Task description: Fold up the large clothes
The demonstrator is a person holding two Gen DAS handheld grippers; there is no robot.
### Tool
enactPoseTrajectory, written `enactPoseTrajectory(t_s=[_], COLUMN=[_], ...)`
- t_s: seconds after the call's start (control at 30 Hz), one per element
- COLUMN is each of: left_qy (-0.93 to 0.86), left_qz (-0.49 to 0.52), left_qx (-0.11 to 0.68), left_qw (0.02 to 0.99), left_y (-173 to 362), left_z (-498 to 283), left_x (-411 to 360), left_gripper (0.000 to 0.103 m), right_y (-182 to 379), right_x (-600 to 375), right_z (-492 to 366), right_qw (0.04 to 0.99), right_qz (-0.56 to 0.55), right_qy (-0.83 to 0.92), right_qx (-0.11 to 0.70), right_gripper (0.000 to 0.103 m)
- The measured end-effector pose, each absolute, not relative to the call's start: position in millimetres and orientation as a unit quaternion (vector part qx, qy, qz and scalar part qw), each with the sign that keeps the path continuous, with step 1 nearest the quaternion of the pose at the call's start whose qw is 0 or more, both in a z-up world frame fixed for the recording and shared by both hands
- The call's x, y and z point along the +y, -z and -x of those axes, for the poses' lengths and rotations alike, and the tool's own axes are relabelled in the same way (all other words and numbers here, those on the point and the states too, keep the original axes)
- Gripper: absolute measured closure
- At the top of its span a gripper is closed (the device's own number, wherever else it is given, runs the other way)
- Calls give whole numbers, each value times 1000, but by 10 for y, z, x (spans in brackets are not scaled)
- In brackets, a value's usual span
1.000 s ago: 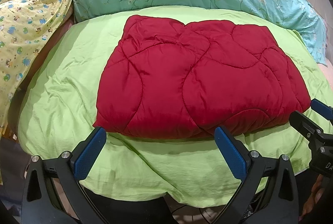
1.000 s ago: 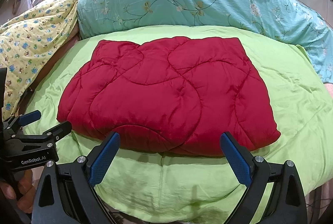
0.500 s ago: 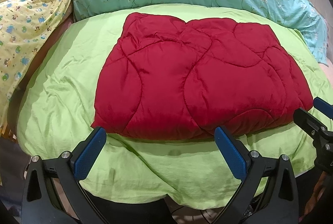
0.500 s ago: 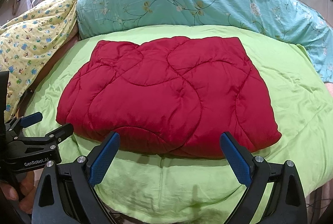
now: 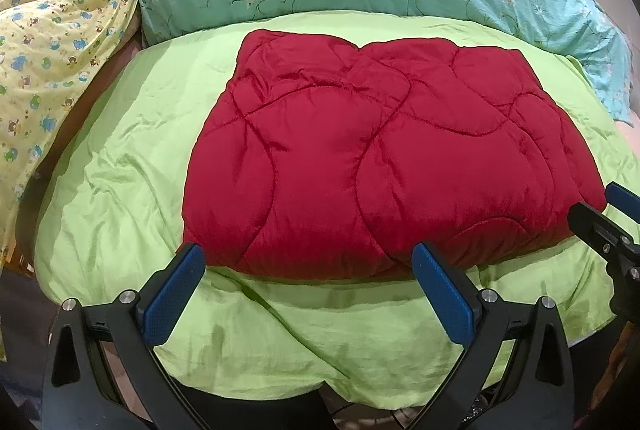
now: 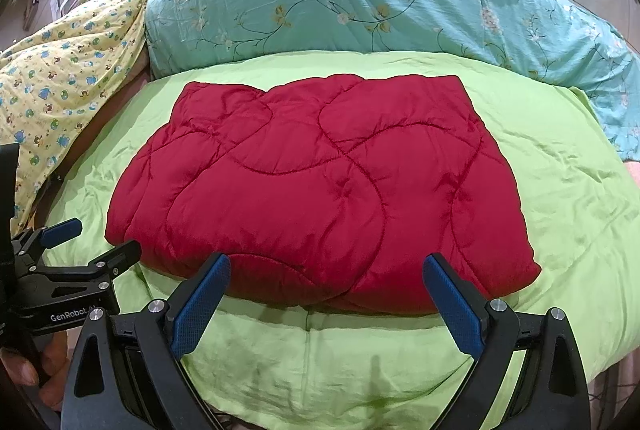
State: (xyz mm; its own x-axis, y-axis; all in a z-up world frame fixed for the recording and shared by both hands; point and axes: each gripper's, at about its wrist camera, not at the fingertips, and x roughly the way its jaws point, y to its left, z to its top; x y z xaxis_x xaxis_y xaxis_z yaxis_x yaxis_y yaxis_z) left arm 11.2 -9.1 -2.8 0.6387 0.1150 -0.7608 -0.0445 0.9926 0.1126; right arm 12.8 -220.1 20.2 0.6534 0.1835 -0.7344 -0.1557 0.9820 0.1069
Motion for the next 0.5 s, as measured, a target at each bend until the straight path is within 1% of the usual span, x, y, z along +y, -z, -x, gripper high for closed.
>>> enactPoseTrajectory(t_s=[0.5], left_qy=[-44], left_qz=[-46], left_qx=[420], left_qw=[905], left_y=[16], left_z=[-136], left_x=[-111], left_gripper=[0], right_y=[-198], right_x=[-2217], right_z=[-153], right_qw=[910], right_qz=[-18], right_qy=[-94], right_qx=[404], right_gripper=[5])
